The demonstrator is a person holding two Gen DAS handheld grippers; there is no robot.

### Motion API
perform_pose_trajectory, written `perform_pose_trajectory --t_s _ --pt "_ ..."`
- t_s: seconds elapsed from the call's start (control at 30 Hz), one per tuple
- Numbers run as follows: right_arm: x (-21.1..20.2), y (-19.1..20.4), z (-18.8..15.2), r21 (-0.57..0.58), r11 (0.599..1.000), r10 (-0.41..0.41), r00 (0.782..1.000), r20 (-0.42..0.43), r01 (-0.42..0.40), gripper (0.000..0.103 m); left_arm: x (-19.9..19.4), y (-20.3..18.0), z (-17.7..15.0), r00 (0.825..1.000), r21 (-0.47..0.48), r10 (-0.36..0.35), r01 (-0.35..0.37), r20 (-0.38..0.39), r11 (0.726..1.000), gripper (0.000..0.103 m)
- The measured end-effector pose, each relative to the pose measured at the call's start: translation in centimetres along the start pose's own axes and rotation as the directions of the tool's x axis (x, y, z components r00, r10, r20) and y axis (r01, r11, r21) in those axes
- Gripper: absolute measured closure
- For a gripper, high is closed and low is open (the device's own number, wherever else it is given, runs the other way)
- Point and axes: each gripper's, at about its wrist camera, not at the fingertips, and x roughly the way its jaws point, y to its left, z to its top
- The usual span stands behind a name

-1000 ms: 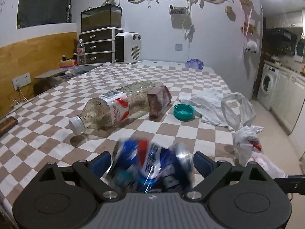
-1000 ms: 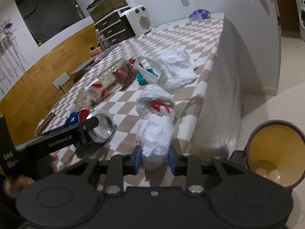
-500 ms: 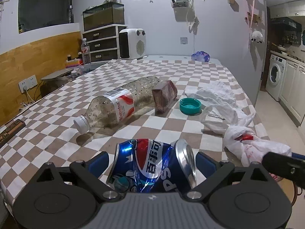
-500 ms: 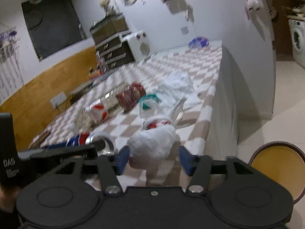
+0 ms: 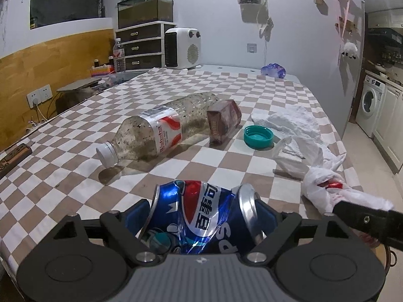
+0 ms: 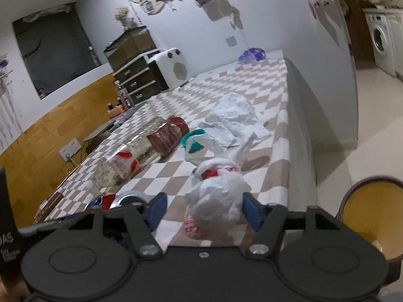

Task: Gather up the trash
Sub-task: 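Carry the Pepsi can and white bag with both grippers over the bin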

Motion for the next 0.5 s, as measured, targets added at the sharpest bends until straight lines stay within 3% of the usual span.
perform_pose_trajectory --t_s 0.07,0.17,0.5 --pt "0.4 -0.6 0.0 0.029 1.0 0.01 1.0 -0.021 -0.01 0.058 -0.1 0.2 -0.1 1.0 -0.009 -0.008 0.008 0.005 1.0 0.016" --pt "0.5 -1.3 0.0 0.056 0.998 0.026 0.999 -0.037 -0.023 0.063 -0.4 0.4 -0.1 1.0 -0.024 -0.013 0.013 0.016 1.0 0.018" --pt "-0.1 -1.5 0.0 0.014 0.999 0.044 0.998 -0.042 -0.043 0.072 -2.2 0.8 0.0 0.997 -0.051 -0.033 0.037 0.065 0.998 0.024"
